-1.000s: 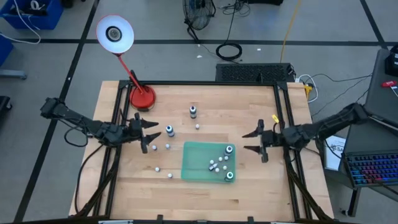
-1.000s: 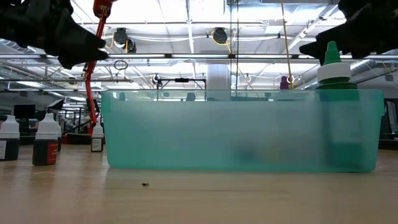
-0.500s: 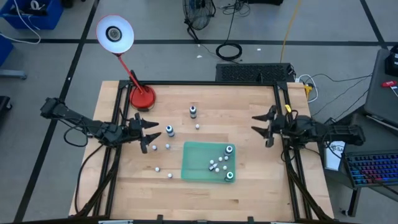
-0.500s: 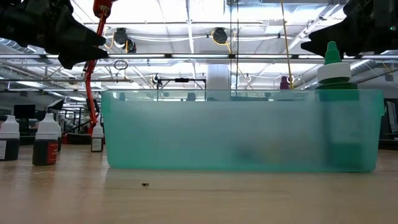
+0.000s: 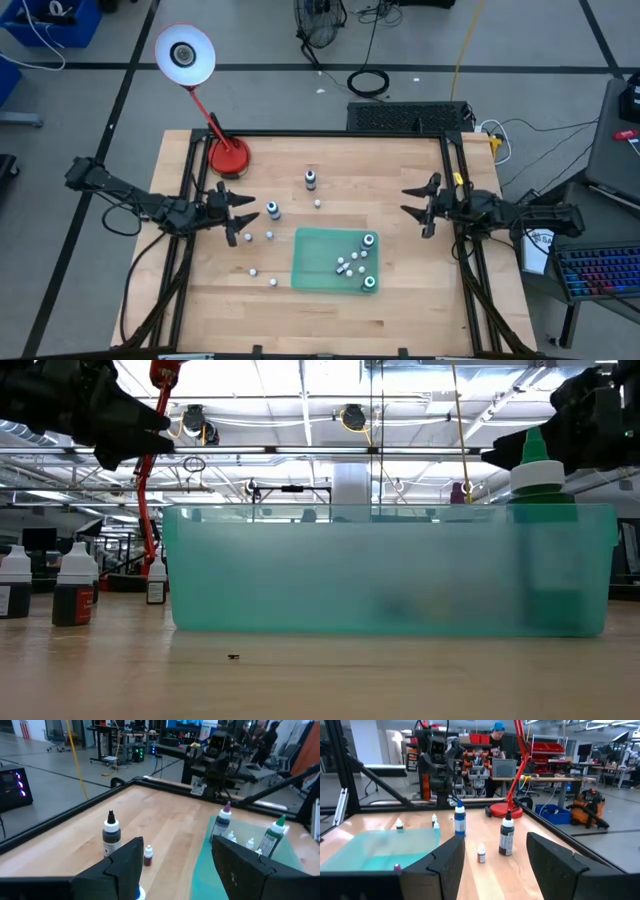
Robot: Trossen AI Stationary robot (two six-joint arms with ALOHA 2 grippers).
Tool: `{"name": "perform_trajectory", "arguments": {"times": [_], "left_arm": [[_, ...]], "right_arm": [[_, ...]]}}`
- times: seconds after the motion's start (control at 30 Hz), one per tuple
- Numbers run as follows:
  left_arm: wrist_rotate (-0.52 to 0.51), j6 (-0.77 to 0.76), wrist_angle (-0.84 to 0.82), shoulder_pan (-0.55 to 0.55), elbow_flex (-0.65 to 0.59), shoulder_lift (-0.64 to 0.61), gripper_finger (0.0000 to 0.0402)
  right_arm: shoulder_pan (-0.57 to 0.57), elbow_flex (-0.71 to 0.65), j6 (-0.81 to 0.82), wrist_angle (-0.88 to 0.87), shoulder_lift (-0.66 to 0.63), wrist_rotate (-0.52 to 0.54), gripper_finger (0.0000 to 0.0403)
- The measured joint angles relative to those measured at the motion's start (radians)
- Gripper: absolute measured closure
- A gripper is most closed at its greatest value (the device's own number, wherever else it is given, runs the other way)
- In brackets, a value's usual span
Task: Pick & Place food coloring
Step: Put the small red food coloring bottle into the green bin
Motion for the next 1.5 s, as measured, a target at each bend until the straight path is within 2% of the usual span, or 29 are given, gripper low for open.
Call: {"name": "perform_trajectory", "arguments": {"times": [0.23,0.37,0.5,0.6,0.7,0.87,1.03,1.23,1.33,1.5], "left_arm": [[-0.019,0.001,-0.004,0.002,0.000,0.000,0.0165],[-0.055,-0.118,0.028,0.021,0.001,0.000,0.0165],[0.051,-0.132,-0.021,0.086,0.084,0.045,0.0165],[0.093,-0.084,-0.156,0.170,0.229,0.166,0.0165],[0.191,-0.020,-0.331,0.269,0.408,0.352,0.0165],[0.368,0.141,-0.436,0.369,0.681,0.680,0.0165],[0.384,0.243,-0.550,0.419,0.889,0.951,0.0165],[0.416,0.263,-0.597,0.455,1.014,1.172,0.0165],[0.463,0.262,-0.596,0.461,1.028,1.240,0.0165],[0.472,0.258,-0.595,0.460,1.029,1.320,0.0165]], "right_arm": [[0.000,-0.022,-0.026,0.016,0.000,0.001,0.0204],[0.000,-0.033,-0.018,-0.009,0.001,0.001,0.0201],[0.000,-0.034,-0.019,-0.019,0.001,0.001,0.0198],[0.000,-0.034,-0.018,-0.019,0.001,0.001,0.0199],[0.000,-0.035,-0.018,-0.019,0.001,0.001,0.0201],[0.000,-0.035,-0.018,-0.019,0.001,0.002,0.0198],[0.000,-0.036,-0.018,-0.019,0.001,0.002,0.0200],[0.000,-0.036,-0.018,-0.019,0.002,0.002,0.0199],[0.000,-0.037,-0.018,-0.019,0.002,0.002,0.0198],[0.000,-0.037,-0.018,-0.019,0.002,0.002,0.0201]]}}
